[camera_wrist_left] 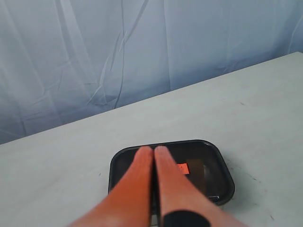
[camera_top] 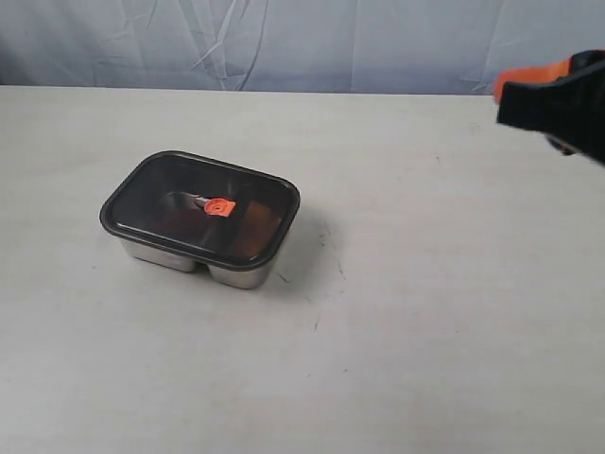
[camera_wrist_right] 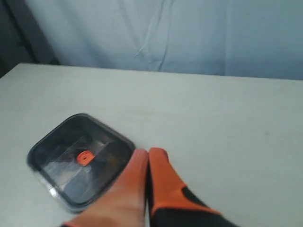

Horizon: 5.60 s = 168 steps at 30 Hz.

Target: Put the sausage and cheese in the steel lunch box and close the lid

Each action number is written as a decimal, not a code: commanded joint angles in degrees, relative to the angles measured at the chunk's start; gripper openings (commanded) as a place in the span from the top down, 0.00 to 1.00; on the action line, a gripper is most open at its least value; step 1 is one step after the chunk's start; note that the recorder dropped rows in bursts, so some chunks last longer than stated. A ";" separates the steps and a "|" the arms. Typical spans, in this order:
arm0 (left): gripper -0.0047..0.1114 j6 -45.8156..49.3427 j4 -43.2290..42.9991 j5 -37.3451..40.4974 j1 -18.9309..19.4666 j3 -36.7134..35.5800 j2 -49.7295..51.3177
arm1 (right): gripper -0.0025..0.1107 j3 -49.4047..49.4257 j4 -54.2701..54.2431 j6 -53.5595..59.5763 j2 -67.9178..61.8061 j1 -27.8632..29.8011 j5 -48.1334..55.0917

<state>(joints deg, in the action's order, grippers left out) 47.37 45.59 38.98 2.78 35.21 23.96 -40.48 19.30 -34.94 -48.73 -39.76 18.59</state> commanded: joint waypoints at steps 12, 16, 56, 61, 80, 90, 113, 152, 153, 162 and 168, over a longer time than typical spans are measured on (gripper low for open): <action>0.96 -0.43 -0.75 -0.46 0.02 -0.29 -0.22 | 0.99 20.59 1.21 5.46 24.42 37.35 -5.23; 0.96 -0.43 -0.75 -0.46 0.02 -0.29 -0.22 | 0.99 25.73 -0.15 5.46 31.61 44.87 -5.23; 0.96 -0.43 -0.75 -0.46 0.02 -0.29 -0.22 | 0.99 40.48 -21.98 32.24 48.73 50.61 2.26; 0.96 -0.43 -0.75 -0.46 0.02 -0.29 -0.22 | 0.99 40.48 -22.83 32.14 48.73 50.61 1.62; 0.96 -0.43 -0.87 -1.97 -0.10 -1.67 -1.74 | 0.99 40.48 -22.83 32.14 48.73 50.61 1.48; 0.96 -16.67 -13.41 -8.42 4.85 -15.95 -12.05 | 0.99 40.48 -22.83 32.14 48.73 50.61 1.48; 0.96 -43.81 -36.43 -25.56 8.65 -35.21 -23.24 | 0.99 40.48 -22.83 32.14 48.73 50.61 1.85; 0.96 -43.81 -39.30 -26.51 8.65 -35.21 -23.24 | 0.99 40.48 -22.83 32.14 48.73 50.61 1.85; 0.96 -43.81 -39.30 -26.51 8.65 -35.21 -23.24 | 0.99 40.48 -22.83 32.14 48.73 50.61 1.85; 0.96 -43.81 -39.30 -26.51 8.65 -35.21 -23.24 | 0.99 40.48 -22.83 32.14 48.73 50.61 1.85; 0.96 -43.81 -39.30 -26.51 8.65 -35.21 -23.24 | 0.99 40.48 -22.83 32.14 48.73 50.61 1.85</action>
<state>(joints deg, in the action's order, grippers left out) 3.73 6.16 13.20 11.30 0.28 1.10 -0.30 -3.54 -2.73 -0.44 10.58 20.76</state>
